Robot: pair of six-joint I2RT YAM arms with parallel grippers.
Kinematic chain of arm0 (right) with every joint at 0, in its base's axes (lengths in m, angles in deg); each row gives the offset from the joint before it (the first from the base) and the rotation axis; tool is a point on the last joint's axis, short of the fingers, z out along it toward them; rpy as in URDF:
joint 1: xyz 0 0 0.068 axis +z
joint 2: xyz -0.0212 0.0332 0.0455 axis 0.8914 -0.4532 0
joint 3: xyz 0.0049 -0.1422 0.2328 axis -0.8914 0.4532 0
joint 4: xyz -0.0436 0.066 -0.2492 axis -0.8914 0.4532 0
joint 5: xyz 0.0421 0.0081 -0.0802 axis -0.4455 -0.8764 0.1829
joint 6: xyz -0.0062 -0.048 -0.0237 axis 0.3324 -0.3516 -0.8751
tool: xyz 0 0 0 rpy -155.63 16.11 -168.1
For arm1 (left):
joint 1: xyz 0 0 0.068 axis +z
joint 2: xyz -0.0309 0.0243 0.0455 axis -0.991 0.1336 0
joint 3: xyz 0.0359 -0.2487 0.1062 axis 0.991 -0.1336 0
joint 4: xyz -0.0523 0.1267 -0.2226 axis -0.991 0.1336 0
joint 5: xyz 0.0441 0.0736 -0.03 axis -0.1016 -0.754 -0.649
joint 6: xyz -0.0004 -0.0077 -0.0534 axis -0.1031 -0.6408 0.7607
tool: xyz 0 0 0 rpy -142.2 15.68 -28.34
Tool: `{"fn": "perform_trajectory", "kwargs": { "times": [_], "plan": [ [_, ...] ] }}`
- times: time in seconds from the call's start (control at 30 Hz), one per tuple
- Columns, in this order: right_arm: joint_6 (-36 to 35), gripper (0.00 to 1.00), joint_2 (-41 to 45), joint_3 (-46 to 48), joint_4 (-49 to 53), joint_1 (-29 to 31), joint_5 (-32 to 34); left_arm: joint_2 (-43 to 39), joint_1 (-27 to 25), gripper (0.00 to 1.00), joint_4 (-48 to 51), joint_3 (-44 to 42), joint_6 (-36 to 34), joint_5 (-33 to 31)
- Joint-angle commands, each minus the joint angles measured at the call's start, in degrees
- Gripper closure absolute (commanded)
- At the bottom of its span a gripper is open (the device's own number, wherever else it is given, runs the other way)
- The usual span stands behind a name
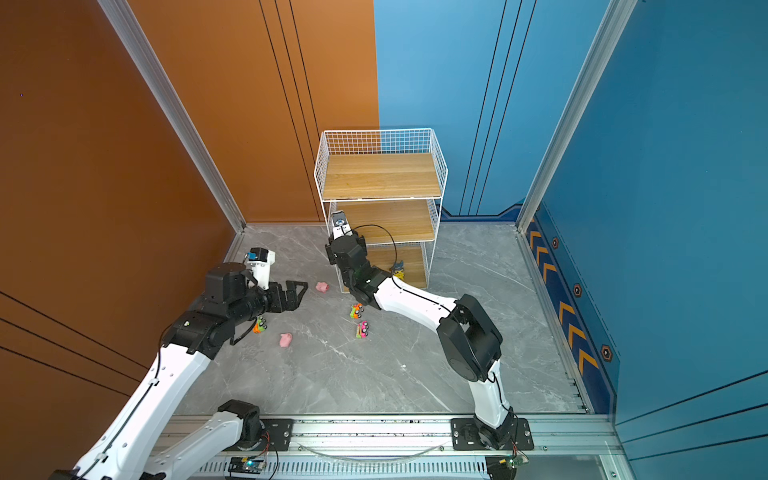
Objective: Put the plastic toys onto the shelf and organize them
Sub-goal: 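Lower the pig onto the middle shelf and open the right gripper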
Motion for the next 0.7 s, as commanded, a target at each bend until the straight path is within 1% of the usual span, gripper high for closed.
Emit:
{"fn": "perform_trajectory", "kwargs": {
  "times": [0.0,0.17,0.3,0.43,0.67],
  "plan": [
    [0.45,0.61,0.97,-1.37,1.16,-0.1,0.55,-0.54,0.56,0.02,-0.36,-0.4,-0.35,1.14],
    [0.08,0.56,3.44,0.25,0.6,0.33,0.16,-0.54,0.81,0.02,-0.46,-0.41,-0.35,1.01],
    [-0.47,0.5,6.2,2.68,-0.04,0.65,0.28,-0.73,1.05,0.02,-0.35,-0.4,-0.29,0.95],
    [-0.7,0.48,9.25,4.88,1.52,1.02,0.46,-0.29,1.6,0.02,-0.44,-0.38,-0.28,1.01],
    [0.05,0.44,16.39,12.61,4.28,1.74,0.64,0.33,2.68,0.02,-0.43,-0.38,-0.08,1.28]
  ]
}}
